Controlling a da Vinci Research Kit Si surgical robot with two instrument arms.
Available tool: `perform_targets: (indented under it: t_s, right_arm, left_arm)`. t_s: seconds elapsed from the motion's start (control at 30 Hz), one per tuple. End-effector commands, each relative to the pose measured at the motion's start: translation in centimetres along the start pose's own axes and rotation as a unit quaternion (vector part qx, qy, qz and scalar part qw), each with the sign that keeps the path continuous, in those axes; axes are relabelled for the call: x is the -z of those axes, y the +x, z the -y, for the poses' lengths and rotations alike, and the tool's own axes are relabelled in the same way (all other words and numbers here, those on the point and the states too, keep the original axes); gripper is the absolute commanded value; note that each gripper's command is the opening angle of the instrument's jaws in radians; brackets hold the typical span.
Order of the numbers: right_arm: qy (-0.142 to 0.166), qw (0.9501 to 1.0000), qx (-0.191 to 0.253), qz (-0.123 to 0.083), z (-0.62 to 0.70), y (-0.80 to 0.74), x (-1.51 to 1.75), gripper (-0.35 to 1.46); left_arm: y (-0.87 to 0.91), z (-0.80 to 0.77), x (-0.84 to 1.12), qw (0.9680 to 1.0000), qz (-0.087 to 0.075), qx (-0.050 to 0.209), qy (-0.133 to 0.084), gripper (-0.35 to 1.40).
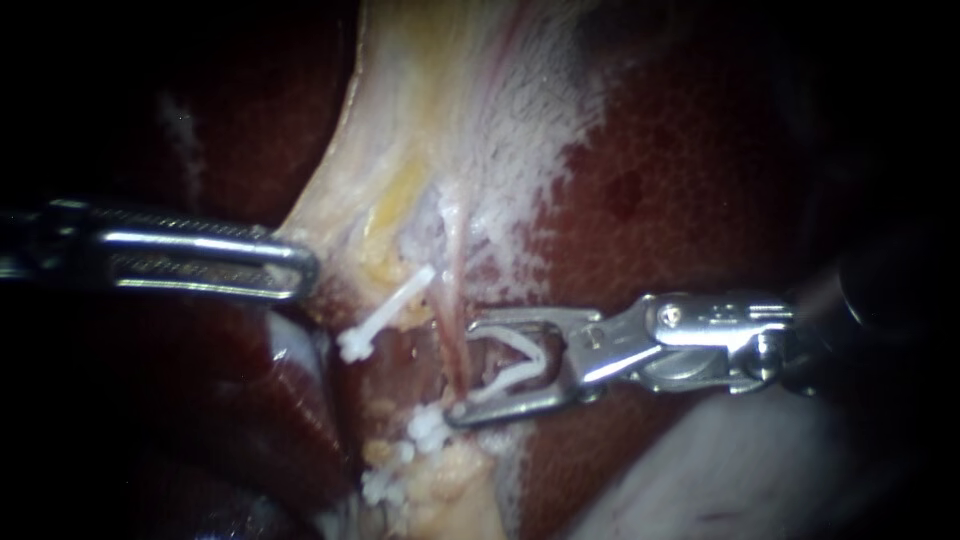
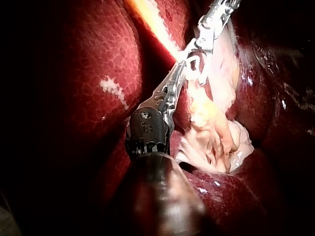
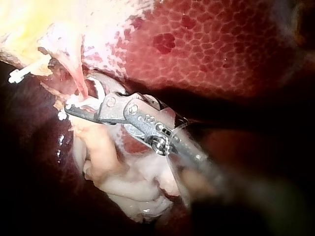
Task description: Clipping third clip right tube
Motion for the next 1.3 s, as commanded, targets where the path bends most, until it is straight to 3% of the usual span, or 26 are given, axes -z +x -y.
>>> perform_targets:
  t_s: [0.03,0.4,1.3]
  right_arm:
    - [0.004,1.0,0.002,0.001,0.0,0.0,-0.02,0.53]
    - [0.035,0.9993,0.013,0.007,0.01,-0.01,-0.1,0.49]
    - [0.03,0.9995,0.007,0.005,-0.01,0.11,-0.07,0.42]
  left_arm:
    - [0.01,0.0,-0.01,1.0,0.0,0.0,0.0,-0.35]
    - [0.02,-0.04,-0.02,1.0,0.0,0.0,0.001,-0.35]
    - [0.04,-0.07,-0.04,1.0,0.0,-0.001,0.001,-0.35]
